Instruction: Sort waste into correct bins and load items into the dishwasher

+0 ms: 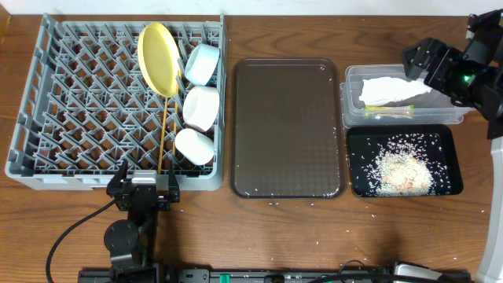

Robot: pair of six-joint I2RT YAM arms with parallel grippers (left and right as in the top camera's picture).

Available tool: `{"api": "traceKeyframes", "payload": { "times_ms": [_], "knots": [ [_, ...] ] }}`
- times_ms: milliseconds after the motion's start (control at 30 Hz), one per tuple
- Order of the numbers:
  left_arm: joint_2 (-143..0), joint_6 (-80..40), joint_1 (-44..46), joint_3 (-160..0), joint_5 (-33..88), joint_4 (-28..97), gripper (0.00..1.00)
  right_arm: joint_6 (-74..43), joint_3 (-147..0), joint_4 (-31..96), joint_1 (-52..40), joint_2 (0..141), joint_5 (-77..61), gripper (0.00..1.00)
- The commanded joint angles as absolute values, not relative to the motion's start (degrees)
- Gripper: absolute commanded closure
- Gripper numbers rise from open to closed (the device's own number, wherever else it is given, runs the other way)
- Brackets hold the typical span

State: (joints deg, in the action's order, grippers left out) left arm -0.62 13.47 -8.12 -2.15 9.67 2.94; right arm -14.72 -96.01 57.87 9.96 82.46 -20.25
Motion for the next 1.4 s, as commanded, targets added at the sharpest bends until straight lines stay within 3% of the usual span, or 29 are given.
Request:
{"api": "traceKeyframes", "payload": {
  "times_ms": [0,200,500,800,1067,1367],
  "knots": [
    [-0.3,13.89,-7.9,-0.38,9.19,3.51,0.07,0.97,-96.29,58.11,9.85,82.59,-21.89,0.01],
    [-0.3,13.89,-7.9,-0.38,9.19,3.51,0.07,16.23,-86.94,51.68,6.9,79.0,-22.33,0.01],
    [-0.3,13.89,-7.9,-0.38,9.19,3.51,0.07,16.34,-50.24,15.44,2.46,60.53,-22.52,0.01],
    [-0.3,13.89,-7.9,-0.38,9.19,3.51,0.07,13.41,-20.1,-5.28,-1.43,40.84,-20.67,0.01],
    [-0.3,13.89,-7.9,-0.38,9.19,3.51,0.07,9.67,-5.65,-11.42,-3.51,28.16,-16.53,0.01],
    [-0.3,13.89,-7.9,-0.38,9.19,3.51,0.07,9.93,-0.32,-9.54,-4.89,19.16,-15.64,0.01]
  ]
}}
